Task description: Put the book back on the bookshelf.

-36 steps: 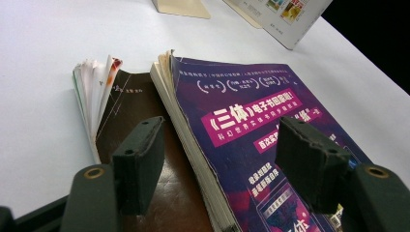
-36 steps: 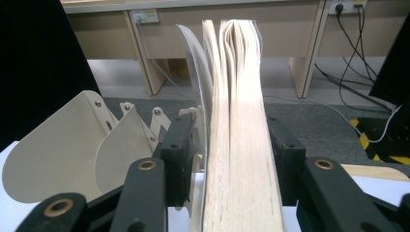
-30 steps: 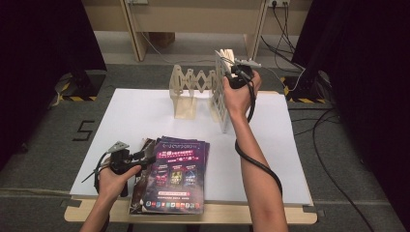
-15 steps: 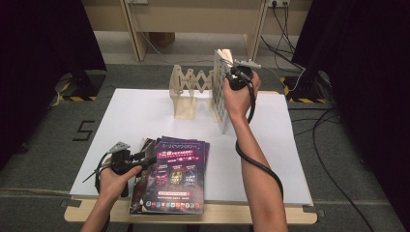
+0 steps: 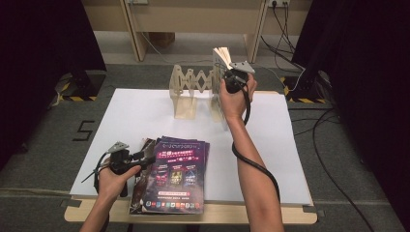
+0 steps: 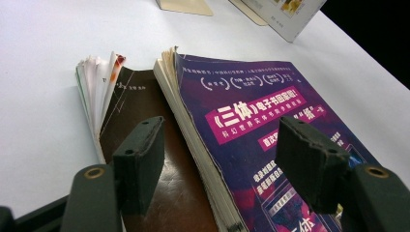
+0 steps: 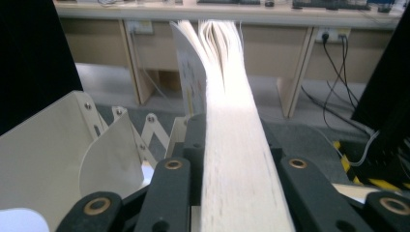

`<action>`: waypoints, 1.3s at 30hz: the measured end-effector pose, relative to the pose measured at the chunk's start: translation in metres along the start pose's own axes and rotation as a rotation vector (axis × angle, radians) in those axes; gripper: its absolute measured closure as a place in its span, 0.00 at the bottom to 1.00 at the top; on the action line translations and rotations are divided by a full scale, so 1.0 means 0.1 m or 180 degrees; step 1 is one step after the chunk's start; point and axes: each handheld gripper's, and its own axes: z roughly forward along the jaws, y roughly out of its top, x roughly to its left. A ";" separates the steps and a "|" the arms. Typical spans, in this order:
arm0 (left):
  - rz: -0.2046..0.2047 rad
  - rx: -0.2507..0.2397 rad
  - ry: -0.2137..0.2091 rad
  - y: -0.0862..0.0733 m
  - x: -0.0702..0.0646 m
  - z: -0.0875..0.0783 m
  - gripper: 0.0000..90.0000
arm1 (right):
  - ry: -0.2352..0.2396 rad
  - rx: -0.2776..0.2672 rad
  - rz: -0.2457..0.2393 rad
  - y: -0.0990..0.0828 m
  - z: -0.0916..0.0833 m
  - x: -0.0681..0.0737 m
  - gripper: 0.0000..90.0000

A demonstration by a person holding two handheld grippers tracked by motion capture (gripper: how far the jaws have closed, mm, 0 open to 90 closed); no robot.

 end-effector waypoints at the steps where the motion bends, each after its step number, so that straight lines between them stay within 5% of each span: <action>1: 0.0000 0.0001 0.0004 0.00 0.00 0.00 0.37 | 0.0010 -0.0001 0.0026 0.00 0.00 0.00 0.83; 16: 0.0001 -0.0004 0.0014 -0.01 0.01 -0.01 0.37 | -0.0032 -0.0090 -0.0127 -0.03 0.02 -0.01 0.81; 28: 0.0016 -0.0006 0.0005 -0.01 -0.02 -0.02 0.37 | -0.0026 -0.0036 0.0031 0.01 -0.14 -0.06 0.68; 39: 0.0011 -0.0012 0.0001 -0.01 -0.03 -0.02 0.37 | 0.0001 -0.0013 0.0014 -0.01 -0.22 -0.10 0.65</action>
